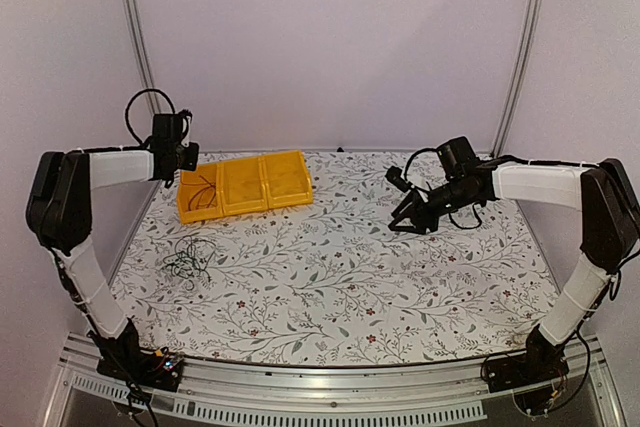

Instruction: Untangle the cables

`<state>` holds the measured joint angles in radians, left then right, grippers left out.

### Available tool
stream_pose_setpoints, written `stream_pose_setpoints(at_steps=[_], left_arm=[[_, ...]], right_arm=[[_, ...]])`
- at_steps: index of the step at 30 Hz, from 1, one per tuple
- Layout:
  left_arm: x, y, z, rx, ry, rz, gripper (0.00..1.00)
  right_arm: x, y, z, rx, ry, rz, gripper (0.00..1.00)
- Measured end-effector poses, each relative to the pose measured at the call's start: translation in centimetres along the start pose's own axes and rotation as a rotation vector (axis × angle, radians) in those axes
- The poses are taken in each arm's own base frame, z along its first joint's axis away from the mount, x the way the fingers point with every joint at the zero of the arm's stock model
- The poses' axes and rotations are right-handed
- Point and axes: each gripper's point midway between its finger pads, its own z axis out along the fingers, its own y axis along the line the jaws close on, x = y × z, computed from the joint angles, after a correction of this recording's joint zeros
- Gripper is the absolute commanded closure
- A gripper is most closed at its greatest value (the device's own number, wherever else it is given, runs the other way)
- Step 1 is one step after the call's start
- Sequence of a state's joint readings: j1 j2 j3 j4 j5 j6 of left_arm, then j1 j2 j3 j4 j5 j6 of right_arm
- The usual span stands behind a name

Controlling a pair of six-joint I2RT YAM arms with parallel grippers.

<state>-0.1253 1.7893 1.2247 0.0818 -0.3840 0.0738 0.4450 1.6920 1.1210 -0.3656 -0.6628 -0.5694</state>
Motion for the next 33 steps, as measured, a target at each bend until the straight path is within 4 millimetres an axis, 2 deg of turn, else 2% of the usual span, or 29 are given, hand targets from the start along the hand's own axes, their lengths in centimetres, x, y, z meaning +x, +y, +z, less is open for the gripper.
stream_pose_setpoints(at_steps=[6,11,14,23,28,33], left_arm=[[4.6,-4.5,0.6,0.055,0.121,0.118,1.00],[7.0,-7.8,0.2,0.128,0.190,0.169,1.00],[8.1,-8.9,0.4,0.161,0.229,0.168,1.00],[9.7,-9.0,1.2,0.158,0.298,0.150,1.00],[10.5,-7.8,1.9,0.136,0.327,0.135,1.00],[10.2,-6.3,2.7,0.124,0.328,0.101,1.00]], right_arm=[[0.2,0.1,0.0,-0.003,0.007,-0.005,0.55],[0.2,0.1,0.0,-0.001,0.010,-0.011,0.55],[0.3,0.1,0.0,-0.002,0.011,-0.012,0.55],[0.4,0.1,0.0,0.000,0.015,-0.013,0.55],[0.4,0.1,0.0,0.002,0.018,-0.015,0.55],[0.4,0.2,0.1,0.003,0.023,-0.018,0.55]])
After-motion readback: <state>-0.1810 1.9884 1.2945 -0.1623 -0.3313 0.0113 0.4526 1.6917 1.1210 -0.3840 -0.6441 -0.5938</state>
